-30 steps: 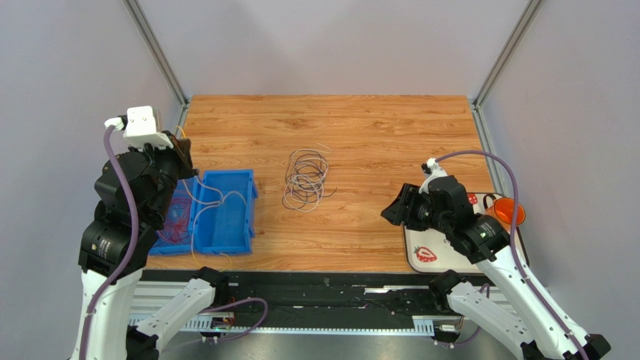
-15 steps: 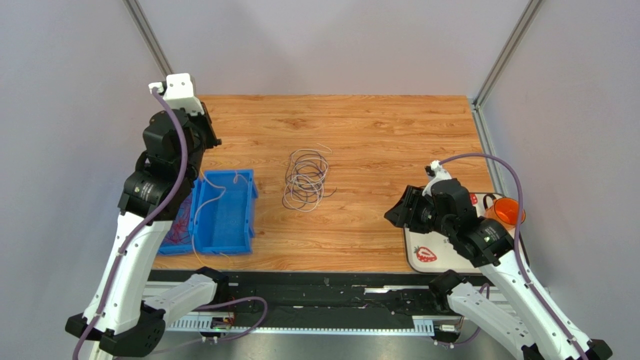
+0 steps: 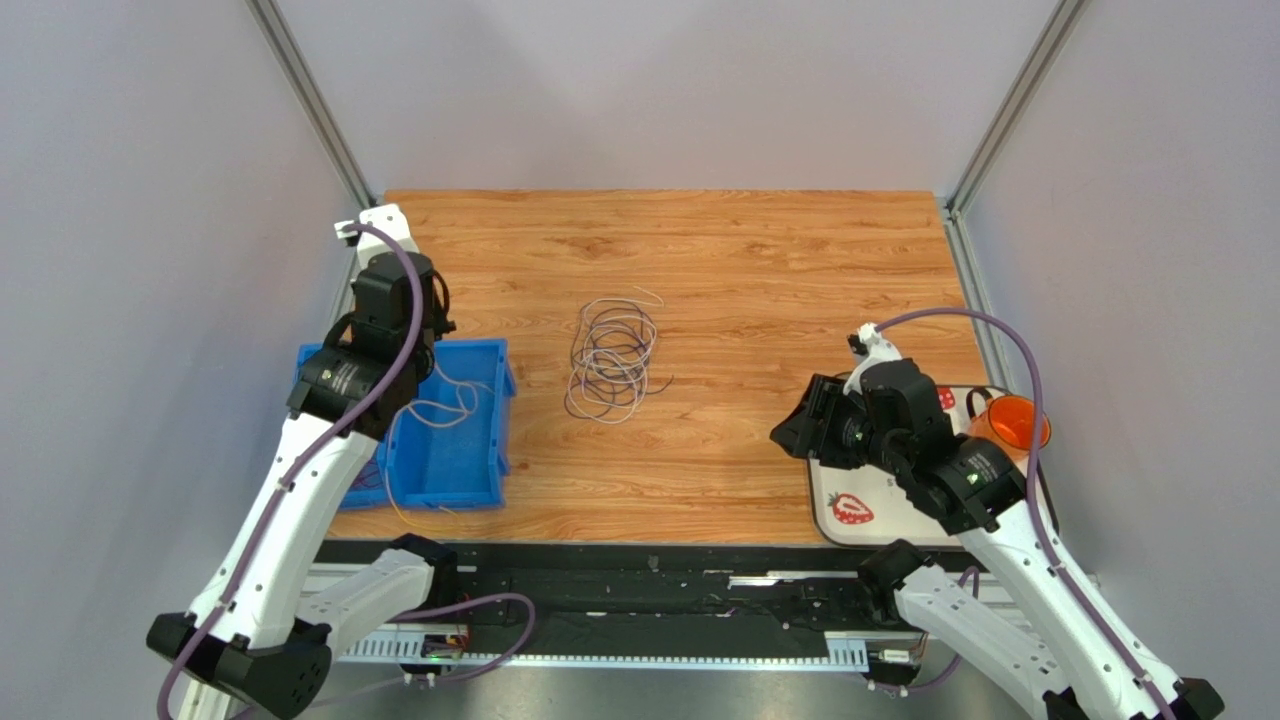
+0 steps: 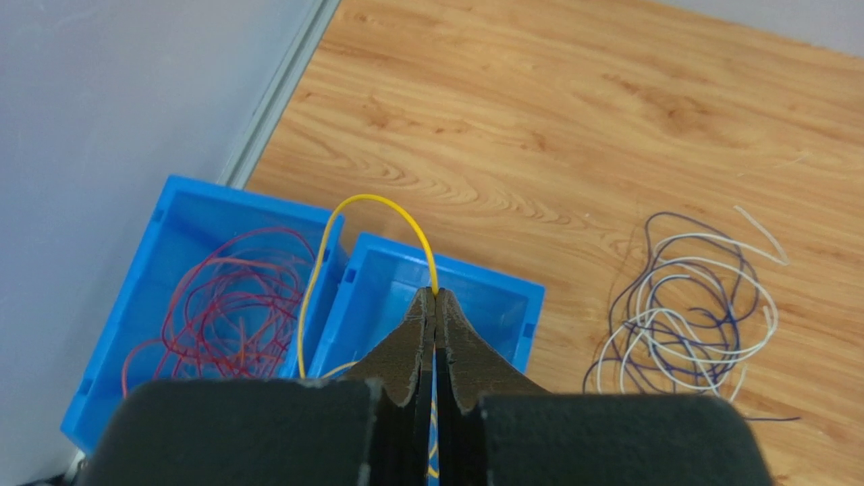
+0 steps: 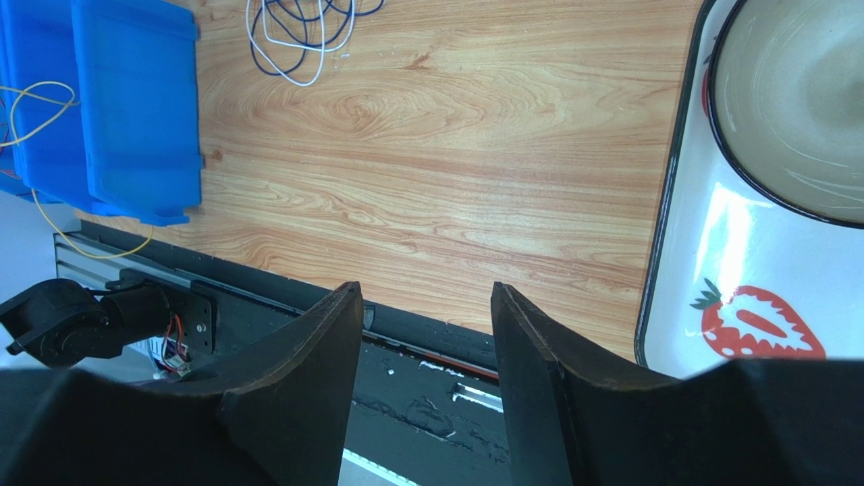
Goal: Untangle the cables
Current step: Place the cable in the bin.
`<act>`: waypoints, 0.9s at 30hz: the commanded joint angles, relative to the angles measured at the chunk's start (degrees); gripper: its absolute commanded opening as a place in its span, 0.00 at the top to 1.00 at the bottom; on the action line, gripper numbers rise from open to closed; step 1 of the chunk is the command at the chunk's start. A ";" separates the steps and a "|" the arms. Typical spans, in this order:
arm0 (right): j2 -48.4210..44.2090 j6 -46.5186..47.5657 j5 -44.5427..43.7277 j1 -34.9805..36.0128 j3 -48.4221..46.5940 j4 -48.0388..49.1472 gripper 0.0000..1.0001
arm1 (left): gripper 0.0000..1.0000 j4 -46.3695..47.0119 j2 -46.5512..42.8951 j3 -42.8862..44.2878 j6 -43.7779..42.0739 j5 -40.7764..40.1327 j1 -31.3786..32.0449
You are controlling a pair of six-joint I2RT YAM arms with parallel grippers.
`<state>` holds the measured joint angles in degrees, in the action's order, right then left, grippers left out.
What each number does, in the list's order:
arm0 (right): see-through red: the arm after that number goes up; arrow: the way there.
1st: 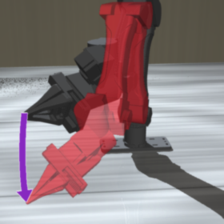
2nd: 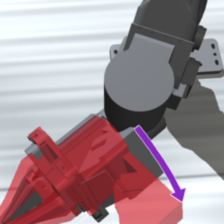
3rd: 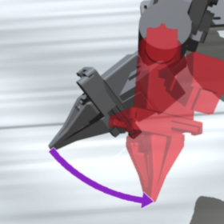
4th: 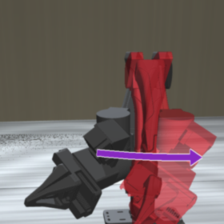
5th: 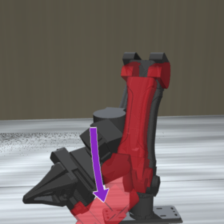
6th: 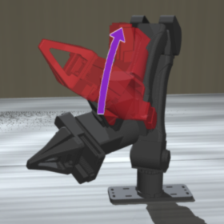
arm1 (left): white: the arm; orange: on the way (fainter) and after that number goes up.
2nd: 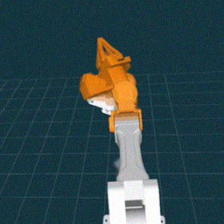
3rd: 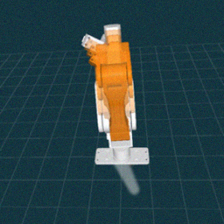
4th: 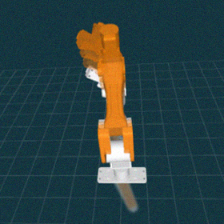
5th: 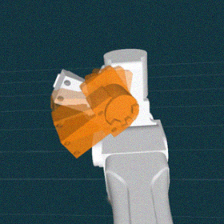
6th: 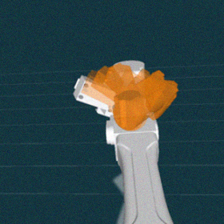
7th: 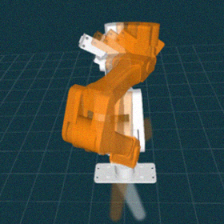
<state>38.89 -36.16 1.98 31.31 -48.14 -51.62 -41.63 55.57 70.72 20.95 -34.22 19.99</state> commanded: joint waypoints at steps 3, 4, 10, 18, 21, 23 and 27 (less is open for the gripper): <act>-1.54 0.48 -0.40 -0.11 -0.11 0.11 0.46 | 0.86 -4.25 4.62 0.38 5.59 -0.59 -2.23; -1.71 0.39 -0.40 -0.02 -0.03 -0.06 0.46 | 0.72 -5.21 4.81 1.17 5.85 -0.59 -2.50; -2.59 0.48 -0.57 -0.02 0.15 -0.77 0.46 | 0.15 -5.74 3.05 2.05 6.38 1.87 -3.20; -2.33 0.48 0.39 -0.02 -0.11 -0.16 0.46 | 0.15 -12.94 -1.42 1.89 11.74 3.36 -3.20; -1.98 0.48 1.18 -0.02 -0.64 0.11 0.46 | 0.15 -16.28 -4.93 -1.01 14.20 2.93 -3.20; -1.80 0.39 1.89 -0.02 -1.16 0.37 0.46 | 0.16 -19.10 -7.13 -3.04 17.01 2.14 -3.20; -0.93 0.13 3.56 -0.02 -1.69 0.90 0.46 | 0.19 -22.09 -15.81 -6.72 24.56 3.79 -3.20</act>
<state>37.41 -36.16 3.36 31.31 -47.94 -52.88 -58.63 46.35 66.46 37.08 -31.62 17.12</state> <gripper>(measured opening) 0.538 0.828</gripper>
